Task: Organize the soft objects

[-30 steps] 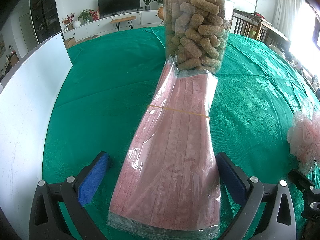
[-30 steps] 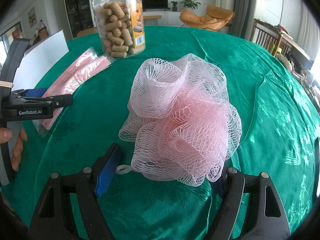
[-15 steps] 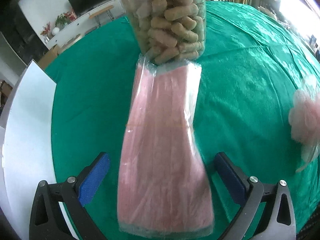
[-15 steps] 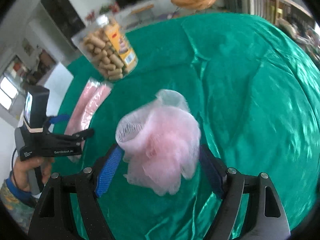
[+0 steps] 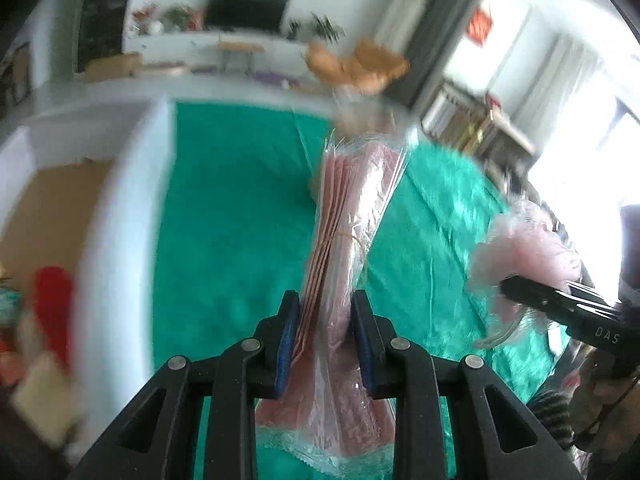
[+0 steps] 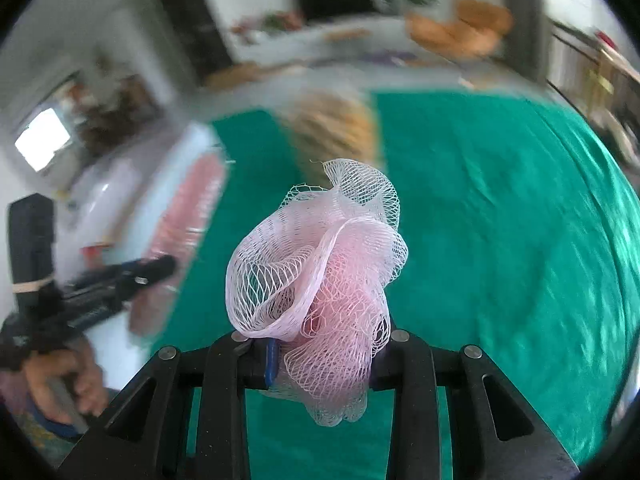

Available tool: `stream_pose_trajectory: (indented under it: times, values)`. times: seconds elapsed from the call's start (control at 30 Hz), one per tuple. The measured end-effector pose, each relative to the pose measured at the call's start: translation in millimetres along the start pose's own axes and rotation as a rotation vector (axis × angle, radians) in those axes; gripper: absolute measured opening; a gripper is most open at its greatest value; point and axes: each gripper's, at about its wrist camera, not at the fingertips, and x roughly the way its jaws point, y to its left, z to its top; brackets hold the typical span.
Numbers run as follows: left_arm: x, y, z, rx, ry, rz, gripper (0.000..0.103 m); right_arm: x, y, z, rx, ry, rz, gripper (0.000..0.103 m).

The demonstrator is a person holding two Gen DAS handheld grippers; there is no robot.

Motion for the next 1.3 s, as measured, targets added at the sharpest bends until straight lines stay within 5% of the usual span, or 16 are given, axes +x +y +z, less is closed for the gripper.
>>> stream_pose_trajectory:
  times: [0.13,0.23,0.3,0.37,0.47,0.8,0.97,1.3]
  values:
    - [-75,59,7,-0.053,-0.103,0.148,0.027,-2,88,29,-0.102,-0.002,0.191,0.034]
    - [-115,113,0,-0.111,-0.112,0.328,0.028,14,163,40,-0.175,0.036,0.341,0.035]
    - [-126,148,-10,-0.138,-0.072,0.475,0.038,28,202,40,-0.208,0.059,0.397,0.050]
    - [-132,175,-25,-0.162,-0.035,0.577,0.077,53,235,37,-0.217,0.077,0.459,0.074]
    - [-135,192,-42,-0.175,-0.020,0.693,0.090,97,262,28,-0.173,0.196,0.476,0.074]
    - [-133,154,-55,-0.151,-0.039,0.839,0.094,87,232,18,-0.237,0.144,0.305,0.074]
    - [-124,142,-53,-0.209,-0.032,0.799,0.097,84,231,18,-0.274,0.132,0.263,0.075]
    - [-110,130,-46,-0.179,0.005,0.864,0.097,88,236,15,-0.331,0.147,0.198,0.075]
